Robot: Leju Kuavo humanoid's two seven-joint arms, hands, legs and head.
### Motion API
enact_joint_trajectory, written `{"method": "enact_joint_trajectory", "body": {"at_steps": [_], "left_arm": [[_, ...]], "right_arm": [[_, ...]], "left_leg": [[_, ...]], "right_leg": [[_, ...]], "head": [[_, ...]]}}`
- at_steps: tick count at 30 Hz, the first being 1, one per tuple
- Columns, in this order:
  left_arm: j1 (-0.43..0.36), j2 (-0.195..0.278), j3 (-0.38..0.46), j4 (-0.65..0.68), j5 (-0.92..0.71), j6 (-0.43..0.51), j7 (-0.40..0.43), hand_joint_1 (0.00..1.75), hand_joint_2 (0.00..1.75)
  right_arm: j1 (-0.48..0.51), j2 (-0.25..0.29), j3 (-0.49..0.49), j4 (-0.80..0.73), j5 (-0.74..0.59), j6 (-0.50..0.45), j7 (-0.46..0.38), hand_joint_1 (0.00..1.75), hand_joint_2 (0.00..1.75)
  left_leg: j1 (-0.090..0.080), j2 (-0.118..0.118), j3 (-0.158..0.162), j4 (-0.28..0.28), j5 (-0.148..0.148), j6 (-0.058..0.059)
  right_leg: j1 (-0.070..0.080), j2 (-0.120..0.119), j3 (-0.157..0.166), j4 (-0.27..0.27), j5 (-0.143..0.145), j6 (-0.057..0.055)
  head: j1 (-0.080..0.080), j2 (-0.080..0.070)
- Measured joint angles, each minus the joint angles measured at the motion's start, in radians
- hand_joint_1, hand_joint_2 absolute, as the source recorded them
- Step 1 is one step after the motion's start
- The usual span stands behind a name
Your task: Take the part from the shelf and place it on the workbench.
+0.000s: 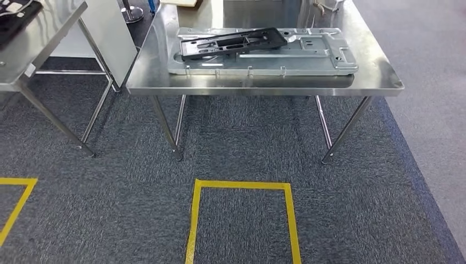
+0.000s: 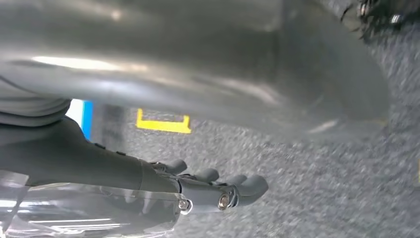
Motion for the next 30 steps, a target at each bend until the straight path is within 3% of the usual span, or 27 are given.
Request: {"method": "enact_joint_trajectory", "body": {"at_steps": [2,3,6,7,8,9,11,12,14,15,17,18,19,21,22,23,25,26,27,29,30], "left_arm": [[0.001,-0.001,0.000,0.000,0.002,-0.014,0.001,0.00,0.00],[0.002,-0.001,0.000,0.000,0.002,-0.019,0.002,0.00,0.00],[0.004,-0.002,0.000,0.000,0.003,-0.024,0.006,0.00,0.00],[0.004,-0.002,0.001,0.000,0.004,-0.024,0.010,0.00,0.00],[0.004,-0.002,0.002,0.000,0.006,-0.025,0.015,0.00,0.00],[0.003,-0.002,0.003,0.000,0.008,-0.027,0.020,0.00,0.00],[0.000,-0.002,0.008,0.000,0.010,-0.034,0.025,0.00,0.00],[-0.001,-0.002,0.010,0.000,0.010,-0.036,0.027,0.00,0.00],[-0.004,-0.001,0.016,0.000,0.010,-0.039,0.029,0.00,0.00],[-0.004,-0.001,0.018,0.000,0.010,-0.039,0.029,0.00,0.00],[-0.002,-0.002,0.020,0.000,0.009,-0.038,0.029,0.00,0.00],[0.000,-0.002,0.020,0.000,0.007,-0.036,0.029,0.00,0.00],[0.003,-0.003,0.021,0.000,0.005,-0.034,0.027,0.00,0.00],[0.007,-0.004,0.021,0.000,0.000,-0.028,0.024,0.00,0.00],[0.008,-0.004,0.021,0.000,-0.003,-0.025,0.023,0.00,0.00],[0.008,-0.004,0.021,0.000,-0.005,-0.022,0.023,0.00,0.00],[0.008,-0.004,0.022,0.000,-0.008,-0.019,0.024,0.00,0.00],[0.007,-0.004,0.022,0.000,-0.009,-0.019,0.024,0.00,0.00],[0.005,-0.004,0.022,0.000,-0.009,-0.019,0.024,0.00,0.00],[-0.003,-0.004,0.022,0.000,-0.010,-0.018,0.024,0.00,0.00],[-0.006,-0.004,0.022,0.000,-0.010,-0.018,0.023,0.00,0.00]], "right_arm": [[0.000,0.000,-0.006,0.002,0.006,0.010,-0.007,0.00,0.00],[0.001,0.002,-0.008,0.003,0.008,0.013,-0.009,0.00,0.00],[0.002,0.013,-0.012,0.003,0.013,0.022,-0.012,0.00,0.00],[0.002,0.018,-0.013,0.003,0.017,0.025,-0.012,0.00,0.00],[0.003,0.023,-0.013,0.003,0.021,0.028,-0.012,0.00,0.00],[0.002,0.027,-0.013,0.003,0.026,0.031,-0.012,0.00,0.00],[-0.002,0.033,-0.013,0.003,0.034,0.036,-0.010,0.00,0.00],[-0.004,0.036,-0.013,0.002,0.037,0.038,-0.008,0.00,0.00],[-0.007,0.039,-0.014,0.001,0.040,0.041,-0.003,0.00,0.00],[-0.006,0.039,-0.014,0.001,0.040,0.042,-0.001,0.00,0.00],[-0.004,0.039,-0.014,0.002,0.041,0.045,0.004,0.00,0.00],[-0.004,0.039,-0.015,0.002,0.042,0.047,0.007,0.00,0.00],[-0.003,0.039,-0.015,0.003,0.044,0.049,0.010,0.00,0.00],[-0.001,0.034,-0.016,0.003,0.049,0.052,0.015,0.00,0.00],[0.001,0.029,-0.016,0.003,0.052,0.055,0.018,0.00,0.00],[0.002,0.024,-0.016,0.003,0.056,0.060,0.020,0.00,0.00],[0.004,0.017,-0.016,0.003,0.063,0.068,0.023,0.00,0.00],[0.004,0.015,-0.016,0.003,0.065,0.070,0.023,0.00,0.00],[0.004,0.015,-0.016,0.003,0.066,0.070,0.023,0.00,0.00],[0.004,0.015,-0.016,0.003,0.068,0.072,0.023,0.00,0.00],[0.004,0.015,-0.016,0.003,0.068,0.074,0.023,0.00,0.00]], "left_leg": [[0.004,0.003,-0.011,-0.014,0.022,0.008],[0.007,0.005,-0.022,-0.019,0.038,0.014],[0.010,0.009,-0.072,-0.016,0.080,0.023],[0.010,0.010,-0.093,-0.010,0.093,0.023],[0.010,0.012,-0.114,-0.003,0.104,0.020],[0.011,0.014,-0.138,0.006,0.115,0.016],[0.014,0.016,-0.185,0.031,0.134,0.006],[0.014,0.016,-0.205,0.045,0.141,0.001],[0.012,0.017,-0.232,0.066,0.157,-0.012],[0.011,0.017,-0.241,0.070,0.167,-0.018],[0.014,0.016,-0.255,0.073,0.180,-0.030],[0.017,0.013,-0.263,0.086,0.159,-0.036],[0.020,0.009,-0.274,0.116,0.118,-0.041],[0.023,0.004,-0.296,0.221,0.010,-0.048],[0.023,0.004,-0.302,0.282,-0.019,-0.051],[0.023,0.004,-0.303,0.329,-0.020,-0.052],[0.023,0.005,-0.269,0.348,0.044,-0.051],[0.023,0.011,-0.226,0.308,0.073,-0.049],[0.021,0.026,-0.166,0.240,0.078,-0.045],[0.016,0.052,-0.057,0.086,0.034,-0.032],[0.013,0.056,-0.030,0.038,0.012,-0.024]], "right_leg": [[-0.002,0.001,-0.007,-0.001,0.007,0.012],[-0.002,0.003,-0.013,0.013,-0.020,0.017],[-0.007,0.009,-0.041,0.156,-0.178,0.029],[-0.010,0.009,-0.046,0.214,-0.204,0.033],[-0.013,0.009,-0.042,0.257,-0.201,0.037],[-0.016,0.009,-0.027,0.274,-0.177,0.041],[-0.024,0.009,0.053,0.214,-0.125,0.045],[-0.026,0.009,0.115,0.140,-0.127,0.045],[-0.024,0.011,0.209,0.006,-0.170,0.036],[-0.020,0.012,0.225,-0.028,-0.183,0.028],[-0.019,0.010,0.206,-0.033,-0.173,0.010],[-0.019,0.008,0.193,-0.032,-0.161,0.001],[-0.020,0.005,0.178,-0.033,-0.148,-0.007],[-0.017,-0.002,0.147,-0.032,-0.124,-0.018],[-0.014,-0.007,0.131,-0.030,-0.113,-0.019],[-0.013,-0.012,0.113,-0.028,-0.102,-0.020],[-0.010,-0.024,0.080,-0.020,-0.082,-0.018],[-0.010,-0.031,0.066,-0.015,-0.074,-0.015],[-0.009,-0.037,0.056,-0.008,-0.068,-0.011],[-0.006,-0.055,0.046,0.003,-0.059,-0.001],[-0.006,-0.066,0.044,0.006,-0.054,0.005]], "head": [[0.000,0.000],[0.000,0.000],[0.000,0.000],[0.000,0.000],[0.000,0.000],[0.000,0.000],[0.000,0.000],[0.000,0.000],[0.000,0.000],[0.000,0.000],[0.000,0.000],[0.000,0.000],[0.000,0.000],[0.000,0.000],[0.000,0.000],[0.000,0.000],[0.000,0.000],[0.000,0.000],[0.000,0.000],[0.000,0.000],[0.000,0.000]]}}
